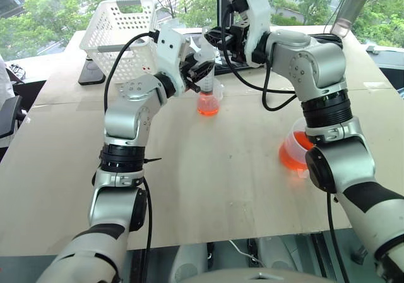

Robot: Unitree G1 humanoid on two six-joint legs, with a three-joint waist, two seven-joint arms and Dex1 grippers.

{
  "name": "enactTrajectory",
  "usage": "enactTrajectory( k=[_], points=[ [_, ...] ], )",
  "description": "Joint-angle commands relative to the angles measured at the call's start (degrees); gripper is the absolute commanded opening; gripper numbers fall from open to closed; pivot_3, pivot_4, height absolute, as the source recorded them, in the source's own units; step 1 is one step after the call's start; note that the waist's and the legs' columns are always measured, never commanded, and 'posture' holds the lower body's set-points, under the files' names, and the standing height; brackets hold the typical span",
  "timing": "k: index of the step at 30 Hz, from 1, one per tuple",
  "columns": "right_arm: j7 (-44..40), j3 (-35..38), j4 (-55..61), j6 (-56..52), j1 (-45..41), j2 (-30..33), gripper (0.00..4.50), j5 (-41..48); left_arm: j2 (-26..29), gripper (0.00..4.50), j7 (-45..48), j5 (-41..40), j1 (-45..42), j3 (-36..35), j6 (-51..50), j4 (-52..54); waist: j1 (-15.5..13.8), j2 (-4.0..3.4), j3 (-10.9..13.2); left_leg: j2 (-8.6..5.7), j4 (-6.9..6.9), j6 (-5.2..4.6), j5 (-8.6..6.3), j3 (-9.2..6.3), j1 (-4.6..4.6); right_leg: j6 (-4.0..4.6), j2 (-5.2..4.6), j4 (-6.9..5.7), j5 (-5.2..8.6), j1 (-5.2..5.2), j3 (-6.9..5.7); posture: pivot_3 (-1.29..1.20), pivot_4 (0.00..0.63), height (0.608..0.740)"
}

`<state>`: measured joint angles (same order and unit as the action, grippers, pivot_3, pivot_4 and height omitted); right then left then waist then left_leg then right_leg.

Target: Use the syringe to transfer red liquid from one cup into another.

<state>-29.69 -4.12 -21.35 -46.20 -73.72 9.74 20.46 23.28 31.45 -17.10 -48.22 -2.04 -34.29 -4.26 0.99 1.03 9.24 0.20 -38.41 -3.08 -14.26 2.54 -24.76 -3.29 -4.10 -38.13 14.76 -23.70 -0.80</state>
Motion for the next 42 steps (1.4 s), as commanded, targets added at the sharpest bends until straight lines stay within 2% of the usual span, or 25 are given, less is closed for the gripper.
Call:
enactTrajectory(
  k=[1,14,24,31,37,38,39,42],
  points=[
    [-0.57,-1.25,-0.85,-0.72,1.18,-0.93,0.12,-1.14,-0.23,1.51,0.27,-2.01,-2.22,-2.14,1.48,3.81,0.00,0.00,0.00,0.00,0.00,0.00,0.00,0.00,0.00,0.00,0.00,0.00,0.00,0.00,0.00,0.00,0.150,0.724],
    [-2.62,-5.35,-3.27,2.07,8.33,-3.82,0.12,-5.89,-1.12,1.51,-0.83,-3.11,-4.48,-3.19,0.82,3.77,0.02,0.00,0.00,-0.01,-0.01,0.01,0.00,0.01,0.01,0.00,0.00,-0.33,0.00,0.00,0.01,0.00,0.150,0.724],
    [-3.19,-6.11,-4.24,3.90,10.12,-4.87,0.12,-8.35,-1.06,1.51,-1.14,-3.42,-5.37,-3.80,0.95,3.66,0.04,0.00,0.00,-0.01,-0.03,0.04,0.03,0.00,0.07,0.00,0.00,-0.41,0.00,0.00,0.01,0.00,0.150,0.724],
    [-4.21,-5.50,-2.80,6.06,10.25,-4.64,0.12,-8.86,-0.62,1.51,-0.90,-3.86,-5.43,-4.05,0.65,3.97,0.04,0.00,-0.01,-0.01,-0.04,0.05,0.03,0.00,0.08,0.00,0.00,-0.42,0.00,0.00,0.02,0.00,0.150,0.724],
    [-6.46,-2.23,1.42,7.23,8.96,-2.73,0.12,-6.38,0.77,1.51,-0.12,-4.54,-5.10,-4.93,-0.26,3.76,0.04,0.00,0.00,-0.01,-0.03,0.05,0.03,-0.01,0.06,0.00,0.00,-0.41,0.00,0.00,0.01,0.00,0.150,0.724],
    [-6.30,-1.41,1.36,7.27,8.44,-2.39,0.88,-6.04,1.02,1.51,-0.10,-4.83,-5.26,-5.15,-0.41,3.50,0.04,0.01,0.00,0.00,-0.03,0.05,0.03,-0.01,0.06,0.00,0.01,-0.40,0.00,0.00,0.01,0.00,0.150,0.724],
    [-6.52,-0.68,1.59,7.17,8.09,-1.96,1.21,-5.55,1.20,1.51,-0.13,-5.24,-5.49,-5.42,-0.63,3.20,0.10,-0.01,0.01,0.00,-0.03,0.05,0.03,-0.02,0.05,0.00,0.01,-0.40,0.00,0.00,0.00,0.00,0.150,0.724],
    [-7.73,0.38,3.39,7.42,8.06,-0.68,2.69,-4.46,1.37,1.51,-0.28,-6.56,-6.22,-6.69,-1.69,2.26,0.02,0.00,0.00,0.00,-0.03,0.05,0.03,-0.03,0.05,0.00,0.00,-0.39,0.00,-0.01,0.00,0.00,0.150,0.724]
  ],
)
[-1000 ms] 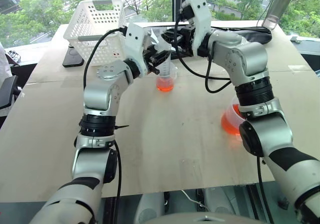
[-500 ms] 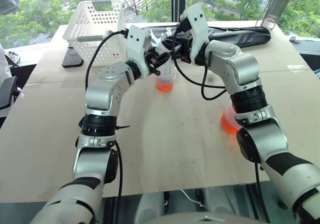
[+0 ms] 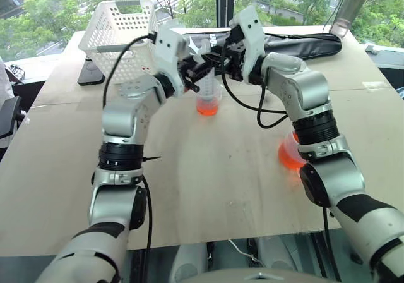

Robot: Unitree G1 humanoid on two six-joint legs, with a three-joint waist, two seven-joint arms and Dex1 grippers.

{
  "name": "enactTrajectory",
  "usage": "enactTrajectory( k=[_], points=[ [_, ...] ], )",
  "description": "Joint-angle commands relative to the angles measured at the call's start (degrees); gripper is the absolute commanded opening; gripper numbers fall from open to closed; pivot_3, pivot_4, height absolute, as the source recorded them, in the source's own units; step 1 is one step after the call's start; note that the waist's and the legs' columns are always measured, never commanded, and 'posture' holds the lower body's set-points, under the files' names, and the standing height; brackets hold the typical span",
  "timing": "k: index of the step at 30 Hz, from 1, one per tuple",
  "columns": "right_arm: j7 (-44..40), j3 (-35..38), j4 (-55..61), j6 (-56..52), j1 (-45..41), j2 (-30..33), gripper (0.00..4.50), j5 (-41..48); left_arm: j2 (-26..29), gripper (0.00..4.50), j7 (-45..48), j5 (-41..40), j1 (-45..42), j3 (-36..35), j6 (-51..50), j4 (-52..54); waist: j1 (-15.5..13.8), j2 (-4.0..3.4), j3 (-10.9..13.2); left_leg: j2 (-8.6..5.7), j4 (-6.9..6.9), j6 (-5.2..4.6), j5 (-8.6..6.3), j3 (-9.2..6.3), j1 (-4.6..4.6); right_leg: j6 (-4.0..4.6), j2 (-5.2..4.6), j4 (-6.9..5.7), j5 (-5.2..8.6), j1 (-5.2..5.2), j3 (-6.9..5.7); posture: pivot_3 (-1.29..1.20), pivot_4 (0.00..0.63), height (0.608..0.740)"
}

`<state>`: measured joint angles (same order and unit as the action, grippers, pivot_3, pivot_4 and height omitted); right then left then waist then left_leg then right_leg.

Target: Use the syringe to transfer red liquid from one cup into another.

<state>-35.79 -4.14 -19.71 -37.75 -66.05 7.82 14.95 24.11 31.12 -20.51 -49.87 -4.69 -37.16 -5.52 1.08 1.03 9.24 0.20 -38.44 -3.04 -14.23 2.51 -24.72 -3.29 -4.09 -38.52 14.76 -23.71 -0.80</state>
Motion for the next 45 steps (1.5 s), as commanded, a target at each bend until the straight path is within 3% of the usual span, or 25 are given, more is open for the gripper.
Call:
enactTrajectory(
  k=[1,3,4,12,18,22,28,31,35,39,45],
  points=[
    [-2.10,0.65,2.87,-0.93,0.73,1.75,3.11,1.45,0.52,1.51,-0.12,-3.63,-4.78,-4.66,0.66,3.23,-0.13,0.01,0.00,0.00,0.00,0.00,0.00,0.01,-0.01,0.00,0.00,0.00,0.00,0.00,0.00,0.00,0.150,0.724],
    [-1.93,1.27,5.38,0.06,1.78,2.79,4.24,1.69,0.65,1.51,-0.30,-4.72,-5.05,-5.72,-0.48,2.78,-0.17,0.03,-0.01,-0.01,0.00,0.00,0.00,-0.02,-0.02,0.00,-0.01,0.02,0.00,0.01,-0.01,0.00,0.150,0.724],
    [-1.85,1.69,6.68,0.35,2.38,3.23,4.44,1.95,0.64,1.51,-0.15,-5.45,-5.14,-6.25,-0.95,2.77,-0.19,0.03,-0.01,0.00,0.00,0.00,0.00,-0.02,-0.02,0.00,-0.01,0.03,0.00,0.01,-0.01,0.00,0.150,0.724],
    [-2.27,6.83,25.28,-0.76,14.45,9.13,4.44,7.61,1.23,1.51,-2.57,-13.54,-8.54,-13.66,-8.88,-2.46,-0.26,0.03,-0.01,0.00,-0.01,0.00,0.00,-0.04,-0.03,0.00,-0.02,0.03,0.00,0.01,-0.02,0.00,0.150,0.724],
    [0.10,7.99,32.88,-2.70,20.04,10.94,4.44,9.69,1.57,1.51,-5.49,-17.69,-9.96,-16.99,-17.01,-6.40,-0.06,0.03,-0.01,0.00,-0.02,0.02,0.01,-0.02,0.05,0.00,0.00,0.04,0.00,0.01,0.02,0.00,0.150,0.724],
    [-0.72,8.07,38.22,-1.73,24.35,12.32,4.44,11.26,2.94,1.51,-11.63,-21.92,-14.72,-24.83,-21.81,-14.11,-0.24,0.05,0.00,0.00,-0.08,0.02,0.02,-0.07,0.01,0.00,0.00,0.04,0.00,0.01,-0.01,0.00,0.150,0.724],
    [-1.50,10.22,44.64,-4.81,30.56,16.20,4.44,16.59,11.53,1.51,-18.40,-28.67,-22.71,-36.59,-35.97,-28.30,-0.07,0.06,0.01,0.00,-0.05,0.02,0.01,-0.08,0.02,-0.01,-0.01,0.04,0.01,0.01,-0.01,0.00,0.150,0.724],
    [-1.77,11.43,47.53,-6.39,33.61,18.36,4.44,19.58,17.64,1.51,-18.00,-28.71,-24.44,-37.58,-43.33,-34.20,0.02,0.06,0.01,-0.01,-0.05,0.03,0.01,-0.08,0.03,-0.01,0.00,0.12,0.01,0.01,-0.01,0.00,0.150,0.724],
    [-4.57,14.40,54.10,-8.55,40.35,22.76,4.44,26.54,25.98,1.51,-11.01,-26.29,-22.33,-29.37,-52.46,-36.66,-0.22,0.10,0.02,-0.01,-0.05,0.03,0.01,-0.10,0.03,-0.02,0.00,0.21,0.01,0.02,-0.05,0.00,0.150,0.724],
    [-10.03,17.36,60.85,-9.24,47.31,28.99,4.44,33.58,29.94,1.51,0.41,-24.19,-17.28,-15.94,-52.31,-34.69,-0.61,0.12,0.01,-0.03,-0.07,0.04,0.01,-0.09,0.07,-0.01,0.00,0.22,0.01,0.08,-0.04,0.00,0.150,0.724],
    [-11.25,21.56,68.67,-4.08,61.12,34.47,4.44,31.76,24.85,1.51,15.84,-12.39,-16.13,5.02,-38.77,-40.88,-1.47,0.36,-0.07,-0.01,-0.12,0.03,0.01,-0.11,0.08,0.00,0.03,0.23,0.01,0.15,-0.04,0.00,0.150,0.724]
  ],
)
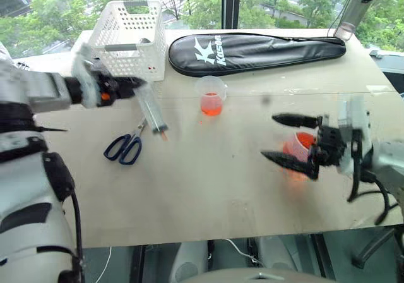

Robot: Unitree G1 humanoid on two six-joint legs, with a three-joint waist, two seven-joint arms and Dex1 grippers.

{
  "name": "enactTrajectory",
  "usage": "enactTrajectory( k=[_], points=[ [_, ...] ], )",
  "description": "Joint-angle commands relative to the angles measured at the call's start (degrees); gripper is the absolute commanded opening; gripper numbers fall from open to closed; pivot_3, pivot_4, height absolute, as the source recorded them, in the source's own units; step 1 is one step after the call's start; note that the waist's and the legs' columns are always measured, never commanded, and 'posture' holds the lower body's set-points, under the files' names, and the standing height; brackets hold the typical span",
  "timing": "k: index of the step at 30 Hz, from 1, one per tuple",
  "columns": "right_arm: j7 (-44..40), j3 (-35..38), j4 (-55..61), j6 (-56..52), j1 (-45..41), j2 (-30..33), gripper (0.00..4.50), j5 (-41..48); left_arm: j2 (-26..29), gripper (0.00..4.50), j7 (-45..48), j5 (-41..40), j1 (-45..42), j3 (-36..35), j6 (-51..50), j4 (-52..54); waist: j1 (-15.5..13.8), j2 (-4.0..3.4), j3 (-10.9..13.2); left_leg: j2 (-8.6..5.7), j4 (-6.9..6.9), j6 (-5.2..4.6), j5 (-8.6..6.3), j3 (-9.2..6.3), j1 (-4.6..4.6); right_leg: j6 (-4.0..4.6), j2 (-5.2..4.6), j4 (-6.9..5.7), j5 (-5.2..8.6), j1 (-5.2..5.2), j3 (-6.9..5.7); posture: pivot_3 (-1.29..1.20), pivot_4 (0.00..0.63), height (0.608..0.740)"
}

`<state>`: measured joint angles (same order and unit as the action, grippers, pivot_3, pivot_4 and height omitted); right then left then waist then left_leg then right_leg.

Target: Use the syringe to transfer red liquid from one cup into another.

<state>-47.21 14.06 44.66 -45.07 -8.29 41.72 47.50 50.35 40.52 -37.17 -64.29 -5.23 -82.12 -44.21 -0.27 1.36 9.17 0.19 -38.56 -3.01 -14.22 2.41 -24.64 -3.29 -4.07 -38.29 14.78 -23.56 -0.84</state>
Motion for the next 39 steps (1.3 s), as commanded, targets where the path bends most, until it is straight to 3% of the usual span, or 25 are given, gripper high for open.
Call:
enactTrajectory(
  k=[1,5,10,11,14,15,16,19,22,25,27,32,34,39],
  points=[
    [0.88,4.41,5.69,3.89,6.02,0.59,4.44,-1.12,-2.87,1.51,8.29,6.37,-2.29,7.99,8.62,-3.86,-0.32,0.04,0.00,0.00,-0.04,-0.01,0.00,0.02,-0.02,0.00,0.01,-0.01,0.00,0.00,0.02,0.00,0.150,0.724],
    [2.89,7.04,10.26,6.78,14.65,0.45,4.44,-3.53,-7.23,1.51,14.39,13.58,-4.67,15.15,15.23,-8.94,-0.47,0.16,-0.01,0.00,-0.09,-0.04,-0.02,0.03,-0.09,-0.01,0.01,0.07,0.00,-0.01,0.04,0.00,0.150,0.724],
    [6.35,7.74,13.76,9.44,20.55,-0.59,4.44,-5.55,-11.09,1.51,16.87,20.97,-6.63,18.33,22.82,-15.52,0.21,0.20,-0.05,0.02,-0.09,-0.08,-0.05,0.12,-0.05,-0.02,0.02,0.11,0.00,0.00,0.10,0.00,0.150,0.724],
    [6.89,7.54,14.04,9.71,21.08,-0.63,4.50,-5.61,-11.40,2.52,17.37,21.81,-6.94,18.47,23.06,-16.14,0.46,0.20,-0.05,0.05,-0.09,-0.09,-0.05,0.12,-0.03,-0.02,0.04,0.09,0.00,-0.01,0.11,0.00,0.150,0.724],
    [8.15,7.01,15.05,10.57,23.24,-0.62,4.50,-6.65,-11.64,3.51,18.22,23.54,-6.92,18.22,22.41,-15.75,0.95,0.23,-0.04,0.07,-0.09,-0.13,-0.07,0.10,-0.03,-0.01,0.05,0.04,0.00,-0.02,0.10,0.00,0.150,0.724],
    [8.42,6.95,15.17,10.94,23.91,-0.60,4.50,-7.06,-11.39,4.10,18.43,23.70,-6.79,17.86,21.79,-14.93,0.93,0.23,-0.04,0.07,-0.09,-0.13,-0.07,0.07,-0.05,-0.02,0.05,0.04,0.00,-0.02,0.07,0.00,0.150,0.724],
    [8.72,7.05,15.25,11.31,24.51,-0.50,4.50,-7.67,-10.87,4.40,18.26,23.54,-6.56,17.14,21.15,-13.68,0.91,0.24,-0.05,0.08,-0.09,-0.13,-0.07,0.07,-0.04,-0.02,0.05,0.04,0.00,-0.01,0.07,0.00,0.150,0.724],
    [10.70,7.77,15.33,13.62,26.48,-1.90,4.50,-10.12,-8.01,4.48,17.24,21.16,-3.23,12.90,18.75,-3.84,1.12,0.24,-0.05,0.09,-0.12,-0.13,-0.07,0.08,-0.05,-0.02,0.03,0.04,0.00,-0.02,0.12,0.00,0.150,0.724],
    [10.24,9.61,15.23,15.53,30.27,-3.38,4.50,-9.16,-5.35,4.48,14.95,16.23,6.22,4.29,15.62,15.96,1.13,0.23,-0.05,0.12,-0.11,-0.09,-0.05,0.08,-0.05,-0.02,0.02,0.02,0.00,-0.04,0.13,0.00,0.150,0.724],
    [7.36,11.90,13.26,18.03,35.38,-4.35,4.50,-9.46,-8.75,4.48,9.16,10.02,22.49,-11.39,18.63,43.45,0.83,0.20,-0.09,0.16,-0.07,-0.05,-0.04,-0.01,-0.08,-0.01,-0.38,0.13,0.00,0.00,0.24,0.00,0.150,0.724],
    [5.39,14.06,10.62,21.26,38.17,-5.66,4.50,-10.52,-13.03,4.48,6.33,5.12,28.92,-19.21,18.53,54.27,0.38,0.26,-0.11,0.15,-0.09,-0.05,-0.04,-0.06,-0.09,-0.01,-0.48,0.21,-0.01,0.08,0.19,0.00,0.150,0.724],
    [-4.29,21.39,2.20,30.11,46.31,-7.52,4.50,-11.60,-17.24,4.48,8.27,1.47,50.82,-22.02,28.38,73.19,-0.49,0.08,-0.21,0.13,-0.12,-0.07,-0.08,-0.25,0.60,0.05,-0.51,0.38,0.01,0.89,0.00,0.00,0.150,0.724],
    [-7.71,24.83,-1.10,32.36,49.52,-7.94,4.50,-10.93,-19.02,4.48,7.28,-0.15,58.38,-23.84,29.69,76.90,-0.58,0.06,-0.23,0.12,0.13,-0.36,-0.27,-0.20,1.11,0.25,-0.60,0.53,0.13,1.36,0.01,0.00,0.150,0.724],
    [-13.53,31.72,-9.75,37.12,54.09,-7.89,4.50,-11.55,-19.93,4.48,9.00,0.22,76.23,-25.42,36.58,82.94,-0.47,-0.17,-0.45,0.15,0.15,-0.15,-0.42,-0.31,1.18,0.37,-0.65,0.56,0.11,1.39,-0.06,0.00,0.150,0.724]
  ],
)
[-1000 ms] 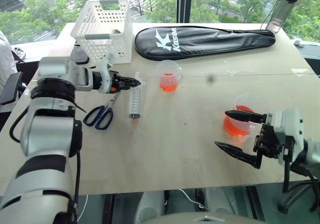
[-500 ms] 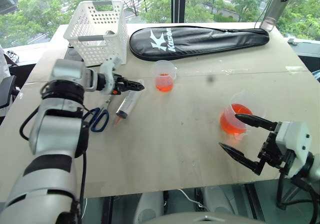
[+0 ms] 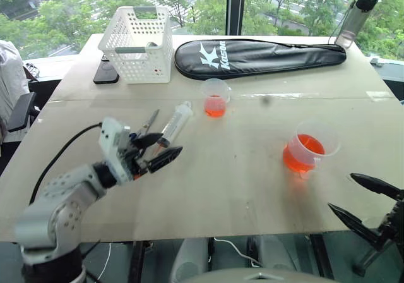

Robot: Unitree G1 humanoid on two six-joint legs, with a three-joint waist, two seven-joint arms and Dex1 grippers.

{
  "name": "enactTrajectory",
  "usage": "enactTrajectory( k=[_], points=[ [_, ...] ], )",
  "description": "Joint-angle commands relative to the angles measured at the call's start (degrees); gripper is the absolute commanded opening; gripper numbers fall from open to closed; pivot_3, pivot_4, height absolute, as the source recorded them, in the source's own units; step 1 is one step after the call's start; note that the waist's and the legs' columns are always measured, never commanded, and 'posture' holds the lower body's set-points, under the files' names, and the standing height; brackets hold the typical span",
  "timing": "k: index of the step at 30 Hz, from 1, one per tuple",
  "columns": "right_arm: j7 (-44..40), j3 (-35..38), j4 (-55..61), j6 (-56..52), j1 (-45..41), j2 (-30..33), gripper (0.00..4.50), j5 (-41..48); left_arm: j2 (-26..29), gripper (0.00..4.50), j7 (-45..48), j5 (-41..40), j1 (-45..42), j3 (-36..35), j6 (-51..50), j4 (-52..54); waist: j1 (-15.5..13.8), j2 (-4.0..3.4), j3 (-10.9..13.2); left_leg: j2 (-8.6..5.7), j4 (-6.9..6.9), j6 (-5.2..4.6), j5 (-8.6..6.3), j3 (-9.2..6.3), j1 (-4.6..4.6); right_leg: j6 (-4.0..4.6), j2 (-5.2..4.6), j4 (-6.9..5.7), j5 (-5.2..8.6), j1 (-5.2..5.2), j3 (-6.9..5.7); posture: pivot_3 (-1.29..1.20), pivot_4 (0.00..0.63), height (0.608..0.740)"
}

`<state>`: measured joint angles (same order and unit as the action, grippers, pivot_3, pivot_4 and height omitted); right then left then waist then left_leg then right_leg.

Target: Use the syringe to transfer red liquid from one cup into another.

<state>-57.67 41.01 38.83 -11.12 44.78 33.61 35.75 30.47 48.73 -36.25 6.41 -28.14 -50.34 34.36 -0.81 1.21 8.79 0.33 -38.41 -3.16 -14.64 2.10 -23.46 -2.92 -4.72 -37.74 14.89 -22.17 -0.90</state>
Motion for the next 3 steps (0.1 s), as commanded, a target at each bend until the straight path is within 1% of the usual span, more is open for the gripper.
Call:
enactTrajectory(
  k=[1,3],
  points=[
    [-3.81,5.80,-5.29,3.55,1.22,0.55,4.50,0.53,-0.26,4.48,1.29,-0.24,8.66,-2.54,6.54,4.54,0.03,-0.05,-0.08,0.00,0.00,0.01,-0.01,0.00,0.04,0.01,-0.03,0.02,0.01,0.00,0.00,0.00,0.150,0.724],
    [-4.73,6.92,-7.19,4.17,1.18,1.18,4.50,0.64,-0.47,4.48,1.92,0.29,13.12,-2.41,9.51,3.79,0.08,-0.13,-0.13,0.00,0.01,0.01,-0.03,0.08,0.09,0.01,-0.15,0.05,0.01,0.00,-0.06,0.00,0.150,0.724]
  ],
)
